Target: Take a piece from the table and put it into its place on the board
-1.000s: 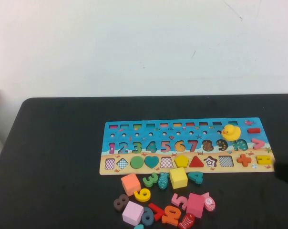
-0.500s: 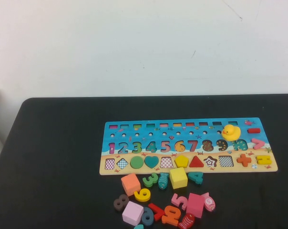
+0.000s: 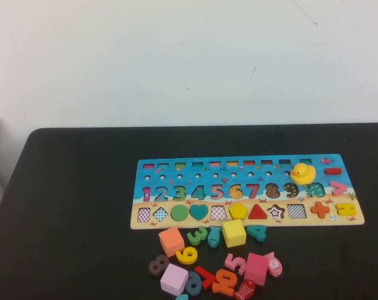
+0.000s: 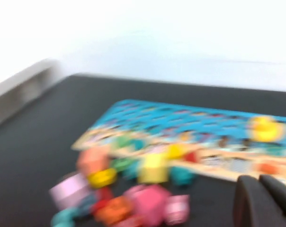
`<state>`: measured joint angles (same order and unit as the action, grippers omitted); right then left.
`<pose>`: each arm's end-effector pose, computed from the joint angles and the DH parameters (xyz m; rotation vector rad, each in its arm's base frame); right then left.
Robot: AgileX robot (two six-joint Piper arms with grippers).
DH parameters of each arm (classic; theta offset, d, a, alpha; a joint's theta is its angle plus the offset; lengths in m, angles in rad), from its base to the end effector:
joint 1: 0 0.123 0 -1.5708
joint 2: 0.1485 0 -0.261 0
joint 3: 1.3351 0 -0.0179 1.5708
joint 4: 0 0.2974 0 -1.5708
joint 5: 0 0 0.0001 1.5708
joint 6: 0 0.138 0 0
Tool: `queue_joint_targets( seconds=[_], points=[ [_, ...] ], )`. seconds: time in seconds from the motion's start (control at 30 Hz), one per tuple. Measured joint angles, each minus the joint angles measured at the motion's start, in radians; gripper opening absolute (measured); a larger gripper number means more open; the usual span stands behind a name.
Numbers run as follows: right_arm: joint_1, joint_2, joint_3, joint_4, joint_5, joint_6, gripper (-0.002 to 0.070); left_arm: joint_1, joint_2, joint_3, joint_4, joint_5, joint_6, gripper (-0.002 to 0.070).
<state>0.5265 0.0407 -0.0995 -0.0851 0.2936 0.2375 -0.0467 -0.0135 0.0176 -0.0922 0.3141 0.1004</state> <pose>0.1502 0.0834 0.2128 -0.3025 1.7149 0.4829 0.1702 -0.0119 0.1691 0.0738 1.7992 -0.0499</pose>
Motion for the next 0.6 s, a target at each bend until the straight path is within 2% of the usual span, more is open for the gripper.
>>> queue_joint_targets(
  seconds=[0.2, 0.33, 0.43, 0.6],
  points=[
    [-0.367, -0.050, 0.117, -0.002, -0.117, 0.008, 0.0019, 0.000, 0.000, 0.000, 0.000, 0.000, 0.000, -0.0001],
    [-0.577, -0.052, 0.124, -0.002, -0.146, -0.022, 0.0019, 0.000, 0.000, 0.000, 0.000, 0.000, 0.000, -0.0001],
    [-0.659, -0.052, 0.125, -0.002, -0.151, -0.056, 0.0019, 0.000, 0.000, 0.000, 0.000, 0.002, 0.000, -0.0001],
    [-0.686, -0.052, 0.125, -0.002, -0.135, -0.060, 0.0019, 0.000, 0.000, 0.000, 0.000, 0.002, 0.000, -0.0001]
  ],
)
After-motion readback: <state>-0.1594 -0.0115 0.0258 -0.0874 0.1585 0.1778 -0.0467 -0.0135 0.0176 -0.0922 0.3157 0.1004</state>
